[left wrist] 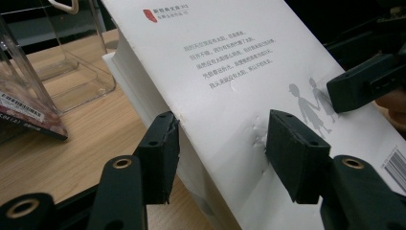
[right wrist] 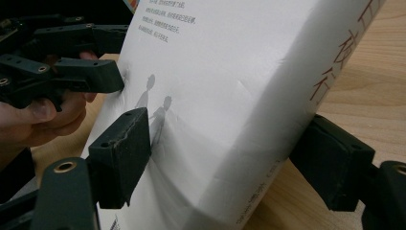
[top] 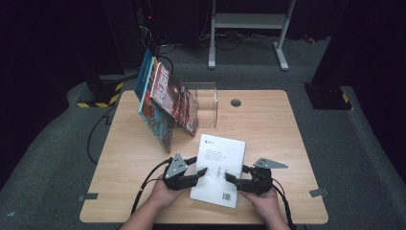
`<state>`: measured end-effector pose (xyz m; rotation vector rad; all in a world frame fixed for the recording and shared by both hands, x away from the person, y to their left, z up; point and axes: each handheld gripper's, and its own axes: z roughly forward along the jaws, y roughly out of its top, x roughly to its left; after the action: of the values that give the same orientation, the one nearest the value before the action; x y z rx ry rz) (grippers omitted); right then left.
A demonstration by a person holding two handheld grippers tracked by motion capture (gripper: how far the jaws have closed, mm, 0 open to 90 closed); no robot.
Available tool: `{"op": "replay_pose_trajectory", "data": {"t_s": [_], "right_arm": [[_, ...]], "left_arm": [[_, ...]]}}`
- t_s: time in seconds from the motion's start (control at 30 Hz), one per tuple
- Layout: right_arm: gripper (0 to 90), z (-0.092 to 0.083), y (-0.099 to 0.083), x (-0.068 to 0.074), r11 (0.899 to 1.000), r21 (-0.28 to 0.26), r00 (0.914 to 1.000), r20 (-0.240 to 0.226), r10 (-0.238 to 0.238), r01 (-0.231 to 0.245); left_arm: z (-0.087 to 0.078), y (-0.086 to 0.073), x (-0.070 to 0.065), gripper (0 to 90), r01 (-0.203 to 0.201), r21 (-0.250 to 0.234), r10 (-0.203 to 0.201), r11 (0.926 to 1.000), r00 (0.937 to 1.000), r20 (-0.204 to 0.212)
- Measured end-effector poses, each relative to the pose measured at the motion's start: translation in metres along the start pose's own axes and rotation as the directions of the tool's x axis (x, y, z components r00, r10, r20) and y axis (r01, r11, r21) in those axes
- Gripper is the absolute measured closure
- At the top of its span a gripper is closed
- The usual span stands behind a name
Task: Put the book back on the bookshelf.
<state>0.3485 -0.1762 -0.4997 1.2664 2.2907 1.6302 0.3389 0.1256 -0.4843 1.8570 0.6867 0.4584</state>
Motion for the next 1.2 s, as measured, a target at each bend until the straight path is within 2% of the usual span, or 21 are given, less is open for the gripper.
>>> {"op": "replay_pose_trajectory", "data": {"t_s": [0.1, 0.2, 0.37, 0.57, 0.63, 0.77, 0.9, 1.2], "right_arm": [[23.2, 0.000, 0.000, 0.000, 1.000, -0.002, 1.0000, 0.000, -0.003, 0.003], [23.3, -0.001, 0.000, 0.002, 1.000, -0.004, 0.9999, 0.003, -0.016, 0.016], [23.4, -0.002, 0.001, 0.004, 1.000, -0.007, 0.9996, 0.008, -0.026, 0.026], [23.5, -0.003, 0.002, 0.007, 0.999, -0.012, 0.9992, 0.017, -0.037, 0.037], [24.1, -0.003, 0.003, 0.008, 0.998, -0.018, 0.9980, 0.027, -0.057, 0.058], [25.2, -0.005, 0.004, 0.009, 0.998, -0.031, 0.9977, 0.032, -0.061, 0.062], [25.8, -0.004, 0.005, 0.010, 0.997, -0.042, 0.9973, 0.035, -0.064, 0.066], [28.1, -0.007, 0.008, 0.015, 0.993, -0.059, 0.9930, 0.065, -0.099, 0.102]], "left_arm": [[0.000, 0.000, 0.001, 47.8, 0.020, -0.004, -0.020, 0.9998, 0.9998, 0.008], [0.001, 0.001, 0.005, 50.2, 0.076, -0.006, -0.076, 0.9971, 0.9966, 0.032], [-0.001, 0.002, 0.006, 52.2, 0.108, -0.006, -0.108, 0.9941, 0.9934, 0.040], [-0.002, 0.002, 0.007, 54.0, 0.124, -0.015, -0.123, 0.9922, 0.9916, 0.040], [-0.002, 0.004, 0.007, 54.3, 0.124, -0.026, -0.123, 0.9920, 0.9918, 0.034], [-0.003, 0.005, 0.006, 54.8, 0.119, -0.033, -0.118, 0.9924, 0.9927, 0.026], [-0.003, 0.006, 0.007, 55.6, 0.136, -0.038, -0.135, 0.9900, 0.9906, 0.022], [-0.005, 0.010, 0.005, 58.2, 0.140, -0.074, -0.140, 0.9874, 0.9901, -0.002]]}}
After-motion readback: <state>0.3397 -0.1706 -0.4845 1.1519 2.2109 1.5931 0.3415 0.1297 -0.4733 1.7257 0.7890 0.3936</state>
